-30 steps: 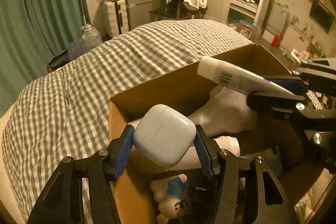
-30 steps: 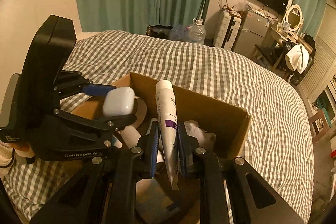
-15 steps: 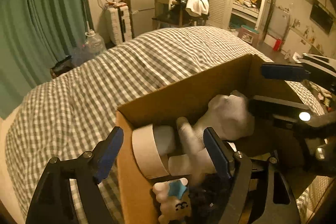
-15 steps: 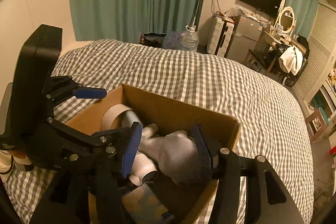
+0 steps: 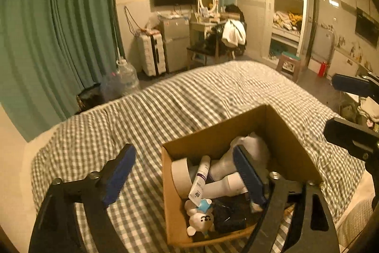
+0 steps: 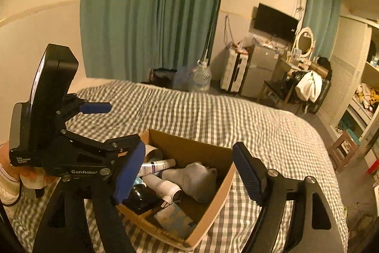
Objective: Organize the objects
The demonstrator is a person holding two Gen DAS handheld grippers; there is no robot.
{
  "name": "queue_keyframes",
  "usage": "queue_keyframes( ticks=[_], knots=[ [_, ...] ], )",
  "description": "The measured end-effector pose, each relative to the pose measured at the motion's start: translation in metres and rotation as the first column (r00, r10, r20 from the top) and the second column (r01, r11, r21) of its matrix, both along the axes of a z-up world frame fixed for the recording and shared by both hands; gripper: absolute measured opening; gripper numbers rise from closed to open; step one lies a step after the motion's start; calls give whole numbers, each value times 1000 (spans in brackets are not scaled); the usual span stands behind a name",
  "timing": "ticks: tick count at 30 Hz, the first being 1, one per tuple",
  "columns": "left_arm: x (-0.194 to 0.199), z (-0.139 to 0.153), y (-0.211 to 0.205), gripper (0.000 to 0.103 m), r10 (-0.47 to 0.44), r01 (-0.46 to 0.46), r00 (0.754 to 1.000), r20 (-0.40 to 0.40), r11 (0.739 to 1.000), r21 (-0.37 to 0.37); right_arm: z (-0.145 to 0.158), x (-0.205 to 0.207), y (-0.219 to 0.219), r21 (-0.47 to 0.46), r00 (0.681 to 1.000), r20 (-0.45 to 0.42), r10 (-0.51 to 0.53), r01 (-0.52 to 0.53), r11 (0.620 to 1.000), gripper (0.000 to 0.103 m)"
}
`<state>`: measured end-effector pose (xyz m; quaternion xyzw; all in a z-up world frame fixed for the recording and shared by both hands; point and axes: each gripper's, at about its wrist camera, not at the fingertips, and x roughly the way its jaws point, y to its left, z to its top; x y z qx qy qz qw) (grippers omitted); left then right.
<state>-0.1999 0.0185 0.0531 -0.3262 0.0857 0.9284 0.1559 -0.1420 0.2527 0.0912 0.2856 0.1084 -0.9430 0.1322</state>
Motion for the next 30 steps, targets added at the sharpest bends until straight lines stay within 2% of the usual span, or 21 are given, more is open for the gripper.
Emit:
queue_keyframes(
  ticks=[4,7,13,21,27,30],
  knots=[
    [18,19,-8,95,20,-20,998,-51,1000,3,19,22,-3,9,998,-34,-43,44,999,85],
    [30,30,-18,100,31,-30,996,-85,999,19,31,35,-4,14,994,-60,-90,91,996,94],
    [55,36,-30,102,12,-8,989,-150,1000,26,34,59,-13,33,978,-74,-197,200,979,100],
    [75,11,-35,103,40,-32,984,-175,998,46,6,84,-27,42,955,-77,-286,290,956,101],
    [87,-12,-45,103,138,-133,970,-201,990,39,-25,84,-21,36,931,-26,-364,365,930,101],
    [91,-22,-53,103,171,-162,967,-187,985,61,-37,82,-21,38,922,6,-387,386,922,101]
  ],
)
